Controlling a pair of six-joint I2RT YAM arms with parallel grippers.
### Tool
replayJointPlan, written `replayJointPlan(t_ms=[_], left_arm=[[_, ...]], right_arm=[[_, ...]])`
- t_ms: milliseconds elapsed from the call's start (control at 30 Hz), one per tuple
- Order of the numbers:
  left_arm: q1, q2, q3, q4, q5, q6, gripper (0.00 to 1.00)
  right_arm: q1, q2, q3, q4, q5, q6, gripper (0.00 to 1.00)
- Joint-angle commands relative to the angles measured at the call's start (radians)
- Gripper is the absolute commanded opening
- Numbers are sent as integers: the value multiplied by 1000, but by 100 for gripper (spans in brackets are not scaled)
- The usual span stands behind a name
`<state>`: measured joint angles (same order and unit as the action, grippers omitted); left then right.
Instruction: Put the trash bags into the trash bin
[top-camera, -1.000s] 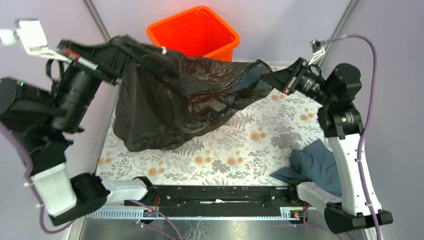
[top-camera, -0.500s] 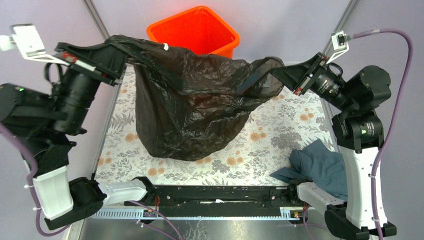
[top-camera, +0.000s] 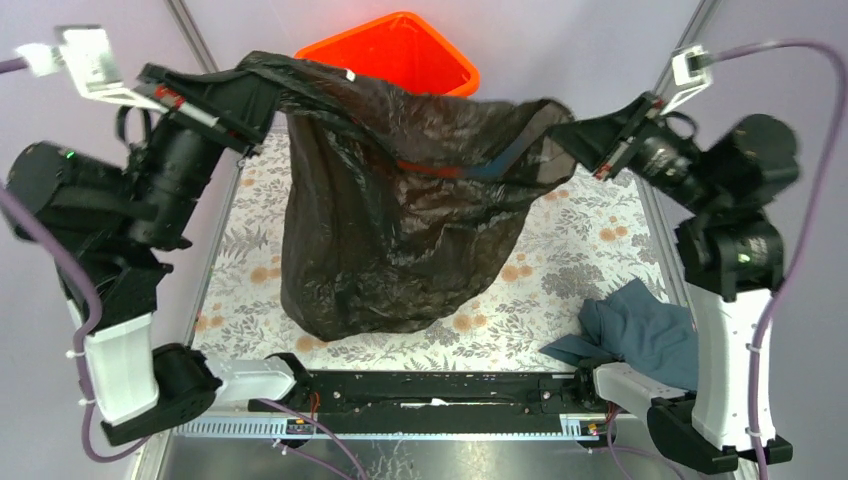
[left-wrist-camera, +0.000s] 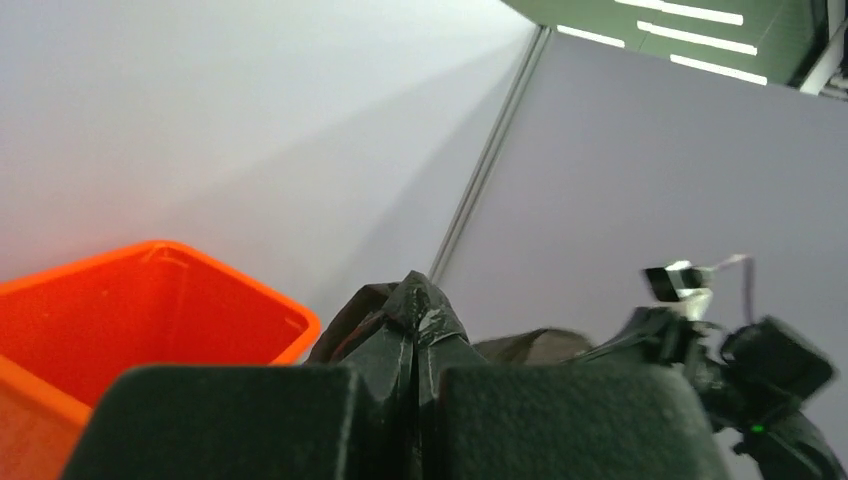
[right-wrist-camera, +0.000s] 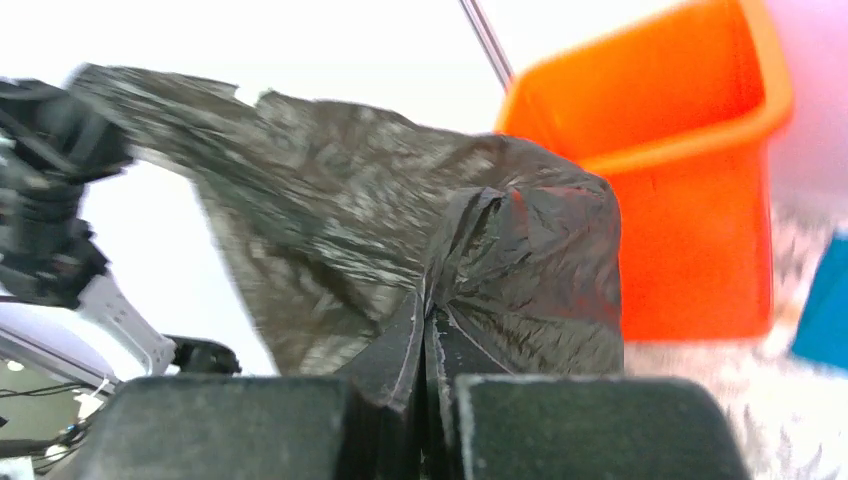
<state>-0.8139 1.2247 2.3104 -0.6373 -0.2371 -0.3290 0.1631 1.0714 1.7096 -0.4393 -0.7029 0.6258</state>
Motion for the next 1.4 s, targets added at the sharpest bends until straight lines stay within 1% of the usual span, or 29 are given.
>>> replayJointPlan(t_ms=[0,67,100,167,233,267,300,333,367,433,467,533,567,600,633,667,700,767,833,867,933,1000,1067,1100,1167,1233,1300,1333,1367], left_arm=[[-2,-250,-234,248,-103,66,0],[-3,-355,-438,321,-216,34,0],[-4,-388,-510,314,-271,10,0],[-3,-419,-616,247,-350,-18,0],[-4,-422,-676,162,-400,-23,0],[-3,-413,-679,128,-426,-8,0],[-4,-397,-655,103,-456,15,0],[-4,-369,-598,92,-479,57,0],[-4,-331,-512,87,-485,105,0],[-4,-208,-236,81,-431,203,0],[-4,-150,-86,80,-382,232,0],[-4,-57,217,98,-235,252,0],[-4,-48,254,140,-169,245,0],[-4,-72,214,201,-123,229,0],[-4,-122,127,290,-93,205,0],[-4,-181,2,378,-74,185,0],[-4,-241,-110,447,-68,164,0],[-4,-320,-269,482,-86,140,0],[-4,-365,-380,410,-164,127,0],[-4,-384,-441,361,-218,118,0],[-5,-427,-587,235,-324,61,0],[-5,-480,-756,161,-312,-22,0],[-4,-533,-896,79,-254,-95,0],[-5,-549,-947,55,-237,-134,0],[-4,-564,-981,48,-190,-160,0],[-5,-536,-927,87,-133,-145,0],[-5,-450,-748,146,-16,-96,0],[-5,-385,-628,161,59,-57,0],[-4,-303,-472,164,139,-34,0]], right_arm=[[1,-40,227,67,27,-25,0],[0,-77,138,194,12,26,0],[1,-94,76,236,13,43,0],[1,-111,-71,240,25,50,0],[1,-121,-252,237,23,68,0],[1,-122,-322,235,21,72,0],[1,-119,-366,221,32,64,0],[1,-108,-358,187,49,57,0],[0,-77,-299,145,65,29,0],[1,-11,-69,62,83,-7,0],[1,30,137,38,96,-16,0],[0,119,442,18,97,-2,0],[1,152,565,40,81,22,0],[1,172,633,81,63,52,0],[1,170,647,136,42,81,0],[1,149,602,196,36,105,0],[1,108,516,249,35,123,0],[0,18,314,304,61,114,0],[0,-52,138,247,118,76,0],[1,-83,48,223,122,61,0],[0,-166,-183,201,109,46,0],[1,-244,-413,172,106,30,0],[1,-317,-577,114,141,5,0],[1,-352,-633,82,157,-4,0],[1,-401,-680,34,197,-30,0],[1,-400,-625,-5,229,-66,0],[1,-340,-481,-38,236,-105,0],[1,-299,-370,-54,234,-125,0],[1,-253,-246,-71,232,-144,0]])
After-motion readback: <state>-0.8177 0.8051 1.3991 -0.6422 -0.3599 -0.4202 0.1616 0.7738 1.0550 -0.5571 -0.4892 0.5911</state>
